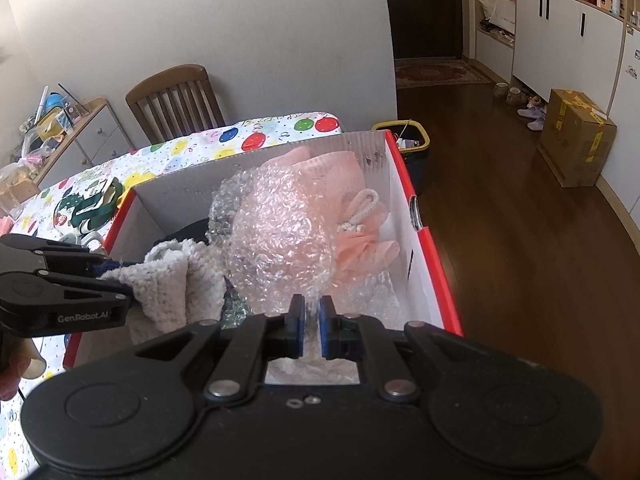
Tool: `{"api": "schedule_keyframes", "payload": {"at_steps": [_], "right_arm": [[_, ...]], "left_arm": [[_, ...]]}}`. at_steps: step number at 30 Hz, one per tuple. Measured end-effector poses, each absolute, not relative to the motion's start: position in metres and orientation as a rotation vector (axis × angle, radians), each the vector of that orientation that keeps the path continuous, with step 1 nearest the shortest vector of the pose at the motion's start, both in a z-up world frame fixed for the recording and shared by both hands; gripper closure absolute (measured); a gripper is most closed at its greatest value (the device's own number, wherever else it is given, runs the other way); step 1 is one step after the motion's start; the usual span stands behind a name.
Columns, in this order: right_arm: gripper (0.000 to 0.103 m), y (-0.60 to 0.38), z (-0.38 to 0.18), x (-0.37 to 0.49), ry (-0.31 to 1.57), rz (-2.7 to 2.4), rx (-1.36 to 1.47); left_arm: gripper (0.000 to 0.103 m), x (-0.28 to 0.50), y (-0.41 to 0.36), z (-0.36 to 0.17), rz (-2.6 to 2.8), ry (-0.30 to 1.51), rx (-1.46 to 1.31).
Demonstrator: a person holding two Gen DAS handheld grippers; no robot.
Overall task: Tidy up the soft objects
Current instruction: 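Open the left tool over the box while the right tool releases the bubble wrap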
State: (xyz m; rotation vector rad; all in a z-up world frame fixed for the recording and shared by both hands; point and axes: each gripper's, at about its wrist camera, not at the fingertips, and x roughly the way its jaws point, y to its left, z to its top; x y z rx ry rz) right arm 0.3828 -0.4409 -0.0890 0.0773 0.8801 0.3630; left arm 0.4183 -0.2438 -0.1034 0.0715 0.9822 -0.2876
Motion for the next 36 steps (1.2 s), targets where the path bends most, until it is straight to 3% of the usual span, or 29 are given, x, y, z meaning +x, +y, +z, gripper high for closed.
{"api": "schedule_keyframes", "payload": {"at_steps": [2, 3, 7, 13, 16, 17, 18, 28, 32, 36], "right_arm": [[0.095, -0.44, -0.088, 0.38, 0.879, 0.371, 0.064], [0.094, -0.44, -0.086, 0.379, 0.878, 0.375, 0.058], [0.092, -0.44, -0.082, 0.373, 0.872, 0.391, 0.041], [0.079, -0.44, -0.075, 0.364, 0.866, 0.409, 0.025], [0.054, -0.441, -0.07, 0.357, 0.851, 0.413, 0.027], [0.041, -0.441, -0.068, 0.354, 0.837, 0.416, 0.025], [0.035, -0.441, -0.065, 0.351, 0.821, 0.418, 0.019], [0.02, -0.428, -0.032, 0.319, 0.739, 0.472, -0.003], [0.013, -0.413, -0.02, 0.306, 0.709, 0.505, -0.005], [0.008, -0.391, -0.009, 0.293, 0.678, 0.546, -0.022]], "left_arm": [[0.032, 0.417, -0.243, -0.1, -0.29, 0.987, 0.072], [0.03, 0.415, -0.243, -0.098, -0.296, 0.977, 0.071], [0.03, 0.408, -0.241, -0.087, -0.317, 0.966, 0.063], [0.03, 0.392, -0.232, -0.071, -0.357, 0.946, 0.016], [0.03, 0.381, -0.226, -0.063, -0.363, 0.932, -0.009], [0.03, 0.377, -0.224, -0.06, -0.363, 0.921, -0.016], [0.03, 0.372, -0.22, -0.058, -0.359, 0.906, -0.023], [0.03, 0.328, -0.189, -0.029, -0.314, 0.794, -0.07], [0.022, 0.311, -0.174, -0.022, -0.293, 0.76, -0.08], [0.021, 0.294, -0.152, -0.016, -0.272, 0.733, -0.095]]}}
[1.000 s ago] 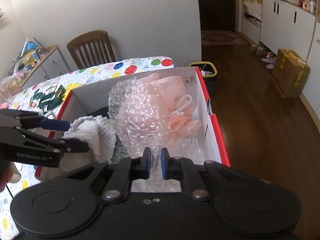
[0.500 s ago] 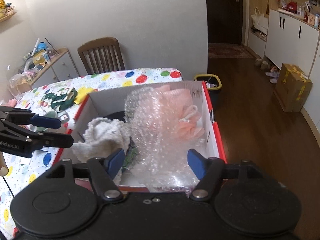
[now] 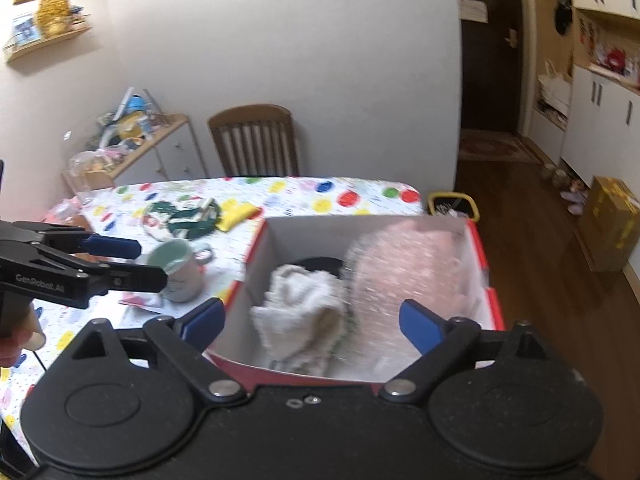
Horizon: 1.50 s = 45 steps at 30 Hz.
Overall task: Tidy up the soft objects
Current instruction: 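Move both open tools back over the tissue and panda snack bag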
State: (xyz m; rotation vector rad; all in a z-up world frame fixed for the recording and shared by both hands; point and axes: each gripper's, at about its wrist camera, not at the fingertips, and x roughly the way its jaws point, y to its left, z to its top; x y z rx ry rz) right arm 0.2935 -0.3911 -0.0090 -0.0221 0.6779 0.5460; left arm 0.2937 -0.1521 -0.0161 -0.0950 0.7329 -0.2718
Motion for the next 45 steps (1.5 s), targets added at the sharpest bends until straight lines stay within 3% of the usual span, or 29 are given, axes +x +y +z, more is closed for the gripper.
{"api": "schedule_keyframes", "payload": {"at_steps": [9, 12, 31, 45], "right_arm": [[0.003, -0.333, 0.001, 0.278, 0.656, 0.641, -0.033], [0.002, -0.312, 0.0, 0.276, 0.661, 0.66, -0.044], [0.003, -0.193, -0.023, 0.275, 0.735, 0.76, -0.102], [0.015, -0.088, -0.074, 0.297, 0.865, 0.784, -0.123]], "left_arm": [[0.015, 0.264, -0.094, -0.016, -0.19, 0.717, -0.125], [0.003, 0.258, -0.073, -0.02, -0.165, 0.721, -0.13], [0.002, 0.232, 0.046, -0.077, 0.013, 0.707, -0.151], [0.002, 0.226, 0.068, -0.148, 0.099, 0.761, -0.097]]}}
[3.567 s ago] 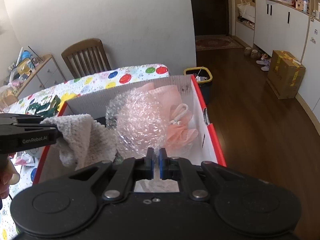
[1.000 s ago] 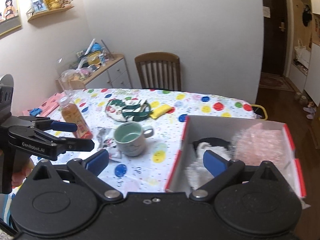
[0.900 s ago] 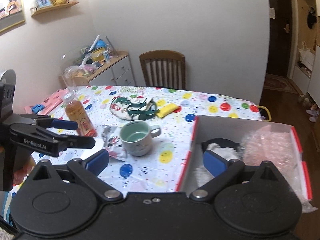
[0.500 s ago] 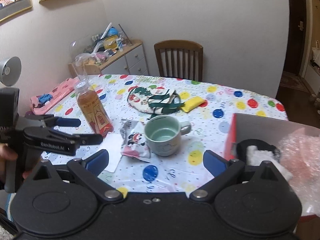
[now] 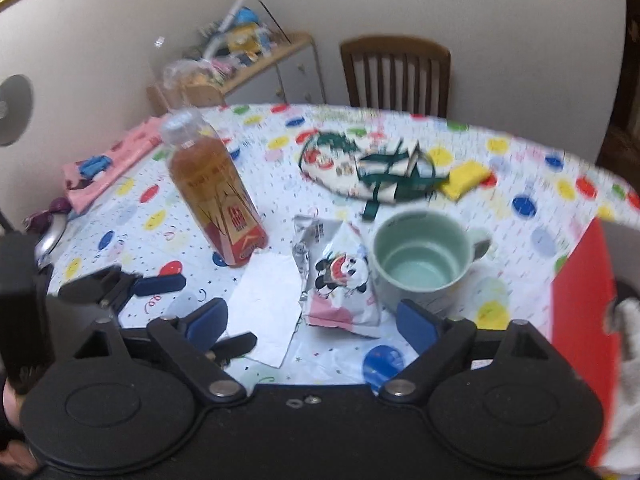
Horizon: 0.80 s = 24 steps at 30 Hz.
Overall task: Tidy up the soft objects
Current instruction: 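Move both open tools back over the tissue and panda snack bag, then grasp the white tissue with the left tool while the right tool grasps the panda snack bag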
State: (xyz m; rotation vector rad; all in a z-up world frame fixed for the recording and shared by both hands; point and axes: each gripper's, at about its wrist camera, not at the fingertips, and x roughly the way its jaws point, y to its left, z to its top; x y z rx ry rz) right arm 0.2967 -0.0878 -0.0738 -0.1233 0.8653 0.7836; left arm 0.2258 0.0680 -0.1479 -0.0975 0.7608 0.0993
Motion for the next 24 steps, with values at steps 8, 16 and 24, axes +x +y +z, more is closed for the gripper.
{"api": "schedule_keyframes", "payload": {"at_steps": [8, 16, 24], "right_arm": [[0.019, -0.06, -0.112, 0.321, 0.967, 0.635, -0.045], [0.019, -0.048, -0.136, 0.339, 1.036, 0.538, 0.013], [0.016, -0.038, -0.149, 0.348, 1.063, 0.517, 0.023]], "left_arm": [[0.002, 0.237, 0.062, -0.169, 0.109, 0.79, -0.089], [0.002, 0.249, 0.062, -0.186, 0.133, 0.838, -0.117], [0.005, 0.255, 0.06, -0.193, 0.16, 0.856, -0.106]]}}
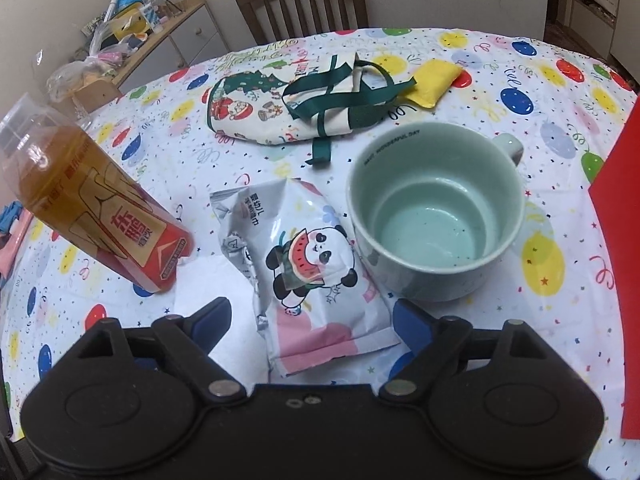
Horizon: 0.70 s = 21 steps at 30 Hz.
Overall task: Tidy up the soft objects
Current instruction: 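Grasp the white tissue with the left tool while the right tool grasps the panda snack bag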
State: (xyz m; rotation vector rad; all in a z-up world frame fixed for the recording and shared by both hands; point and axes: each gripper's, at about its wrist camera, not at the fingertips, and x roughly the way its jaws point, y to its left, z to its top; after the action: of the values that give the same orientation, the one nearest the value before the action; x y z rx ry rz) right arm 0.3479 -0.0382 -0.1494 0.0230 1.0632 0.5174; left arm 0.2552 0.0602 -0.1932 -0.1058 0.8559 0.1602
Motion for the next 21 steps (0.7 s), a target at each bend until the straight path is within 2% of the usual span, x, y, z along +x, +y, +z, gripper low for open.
{"api": "schedule_keyframes", "payload": {"at_steps": [7, 12, 14, 16, 19, 21], "right_arm": [[0.022, -0.033, -0.157, 0.35, 1.075, 0.494, 0.0], [0.029, -0.031, -0.157, 0.348, 1.059, 0.47, -0.017], [0.03, -0.029, -0.157, 0.346, 1.052, 0.465, -0.039], [0.032, -0.027, -0.156, 0.344, 1.048, 0.462, -0.053], [0.039, -0.025, -0.153, 0.34, 1.039, 0.465, -0.062], [0.05, -0.024, -0.15, 0.337, 1.026, 0.484, -0.071]], "left_arm": [[0.023, 0.256, 0.059, -0.191, 0.179, 0.846, -0.078], [0.044, 0.258, 0.059, -0.189, 0.175, 0.837, -0.072], [0.06, 0.259, 0.06, -0.189, 0.177, 0.833, -0.073], [0.069, 0.258, 0.062, -0.188, 0.179, 0.829, -0.079], [0.077, 0.258, 0.069, -0.186, 0.177, 0.831, -0.109], [0.082, 0.257, 0.073, -0.186, 0.178, 0.831, -0.123]]}}
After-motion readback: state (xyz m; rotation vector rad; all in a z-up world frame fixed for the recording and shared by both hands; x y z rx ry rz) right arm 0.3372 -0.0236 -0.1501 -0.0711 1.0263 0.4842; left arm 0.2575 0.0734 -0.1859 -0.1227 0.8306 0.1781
